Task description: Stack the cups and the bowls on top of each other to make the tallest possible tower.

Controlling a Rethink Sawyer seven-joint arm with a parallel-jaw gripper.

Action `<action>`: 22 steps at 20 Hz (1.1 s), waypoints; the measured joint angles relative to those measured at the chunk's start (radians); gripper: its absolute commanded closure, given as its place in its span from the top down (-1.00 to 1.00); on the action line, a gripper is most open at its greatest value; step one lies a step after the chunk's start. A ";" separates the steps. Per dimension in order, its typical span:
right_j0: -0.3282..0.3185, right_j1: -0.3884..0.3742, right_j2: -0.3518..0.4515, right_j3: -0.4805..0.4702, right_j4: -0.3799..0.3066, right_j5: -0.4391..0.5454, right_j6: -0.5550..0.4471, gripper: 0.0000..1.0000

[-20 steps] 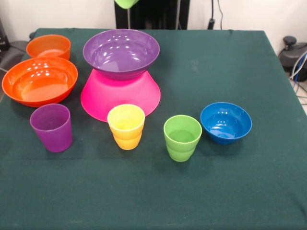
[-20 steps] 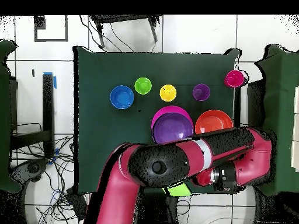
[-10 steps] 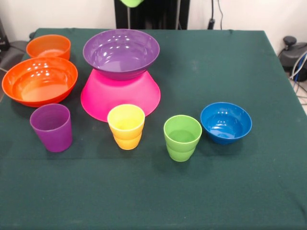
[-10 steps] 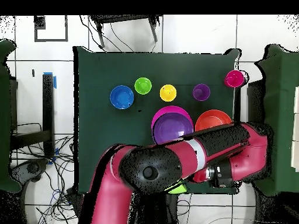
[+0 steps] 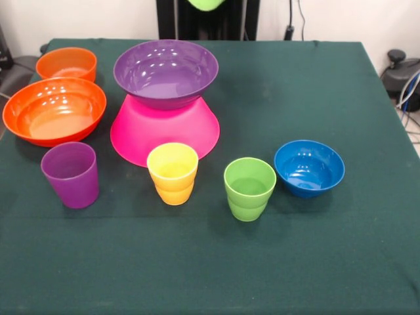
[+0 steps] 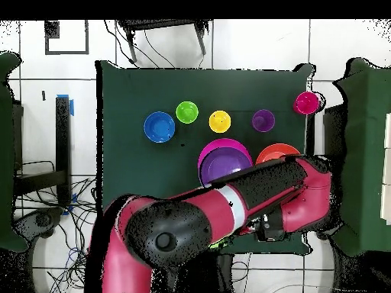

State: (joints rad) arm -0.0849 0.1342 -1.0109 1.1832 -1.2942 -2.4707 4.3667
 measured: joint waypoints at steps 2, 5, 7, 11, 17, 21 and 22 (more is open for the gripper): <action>0.034 -0.023 0.000 0.020 0.002 0.047 0.000 -1.00; 0.092 -0.059 -0.006 0.049 0.029 0.131 0.000 -1.00; 0.140 -0.092 -0.014 0.079 0.055 0.198 0.000 -1.00; 0.267 -0.193 -0.046 0.157 0.112 0.338 0.000 -1.00; 0.428 -0.347 -0.104 0.231 0.154 0.453 0.000 -1.00; 0.560 -0.477 -0.159 0.256 0.163 0.520 0.000 -1.00; 0.571 -0.487 -0.163 0.257 0.163 0.525 0.000 -1.00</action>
State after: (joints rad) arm 0.4865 -0.3532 -1.1737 1.4400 -1.1312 -1.9457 4.3669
